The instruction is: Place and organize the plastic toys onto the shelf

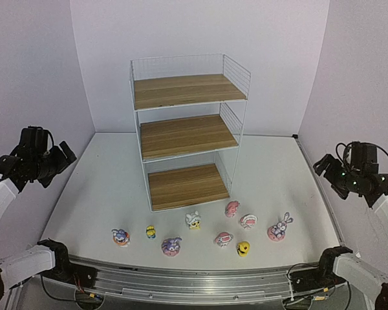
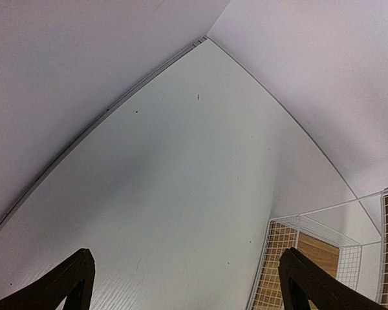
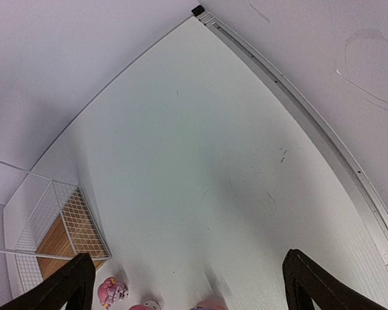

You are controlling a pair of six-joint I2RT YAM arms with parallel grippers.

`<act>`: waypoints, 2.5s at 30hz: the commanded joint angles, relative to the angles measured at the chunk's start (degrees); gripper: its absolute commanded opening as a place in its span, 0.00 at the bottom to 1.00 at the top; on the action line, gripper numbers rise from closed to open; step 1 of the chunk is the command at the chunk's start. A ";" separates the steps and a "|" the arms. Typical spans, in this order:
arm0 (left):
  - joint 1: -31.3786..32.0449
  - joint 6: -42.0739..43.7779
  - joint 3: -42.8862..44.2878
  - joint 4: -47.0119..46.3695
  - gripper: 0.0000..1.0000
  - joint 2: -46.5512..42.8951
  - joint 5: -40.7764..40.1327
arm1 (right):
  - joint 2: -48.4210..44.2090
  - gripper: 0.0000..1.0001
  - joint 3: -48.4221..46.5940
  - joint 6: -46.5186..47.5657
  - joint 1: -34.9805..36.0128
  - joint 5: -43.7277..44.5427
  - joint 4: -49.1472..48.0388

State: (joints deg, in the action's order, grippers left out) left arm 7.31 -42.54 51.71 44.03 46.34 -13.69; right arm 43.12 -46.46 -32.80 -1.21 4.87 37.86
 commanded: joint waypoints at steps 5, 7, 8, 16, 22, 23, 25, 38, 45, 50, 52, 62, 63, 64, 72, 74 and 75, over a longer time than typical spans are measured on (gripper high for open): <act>-0.28 -0.43 -1.45 -0.58 1.00 0.68 2.60 | 0.24 0.98 -0.23 1.27 0.60 -22.12 -1.00; -0.28 0.01 -2.53 -2.32 1.00 0.65 4.20 | 0.39 0.98 0.42 1.33 4.22 -23.20 -1.28; -0.31 0.32 -3.10 -3.19 1.00 0.61 5.29 | 0.02 0.98 0.99 0.93 6.30 -23.34 -2.21; -0.32 0.81 -6.77 -7.79 1.00 1.38 9.70 | 11.43 0.98 0.55 -2.79 37.57 -5.22 -8.45; -0.28 0.95 -7.53 -7.45 1.00 1.77 7.26 | 35.00 0.98 -10.93 -0.25 62.30 21.04 -13.21; -0.28 0.96 -7.84 -7.60 1.00 1.63 6.96 | 38.76 0.98 -12.48 0.31 64.78 22.90 -14.18; -0.32 1.12 -7.97 -7.60 1.00 1.57 6.59 | 44.56 0.98 -15.35 1.43 68.76 26.50 -17.06; -0.28 1.72 -8.33 -7.99 1.00 1.60 7.08 | 59.69 0.92 -18.55 0.82 72.43 24.97 -31.56; -0.28 1.84 -8.38 -8.33 1.00 1.85 6.84 | 63.67 0.87 -19.15 -1.10 72.43 29.09 -32.02; -0.29 1.85 -8.32 -8.43 1.00 2.34 6.80 | 66.87 0.85 -20.46 -0.71 72.42 29.18 -32.27; -0.28 1.85 -8.37 -8.44 1.00 2.48 6.61 | 67.91 0.83 -21.20 -0.73 72.40 29.22 -32.45; -0.28 1.88 -8.47 -8.35 1.00 2.27 6.57 | 70.07 0.67 -21.84 -1.88 72.40 30.89 -32.62; -0.31 1.87 -8.46 -8.32 1.00 2.32 6.57 | 70.24 0.65 -21.81 -2.00 72.40 31.09 -32.60; -0.33 1.85 -8.44 -8.31 1.00 2.32 6.51 | 70.32 0.63 -21.74 -2.18 72.42 31.25 -32.58; -0.29 1.85 -8.52 -8.26 1.00 2.25 6.35 | 68.56 0.32 -20.58 -2.64 72.41 31.66 -32.75; -0.28 1.77 -8.58 -8.26 1.00 2.21 6.39 | 67.50 0.26 -19.98 -2.76 72.42 31.93 -33.04; -0.29 1.78 -8.57 -8.22 1.00 2.18 6.33 | 66.74 0.25 -19.60 -2.77 72.41 32.53 -33.50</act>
State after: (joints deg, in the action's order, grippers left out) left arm 7.29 -41.82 43.35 37.39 48.82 -6.20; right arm 112.57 -66.63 -34.95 71.18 34.98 6.42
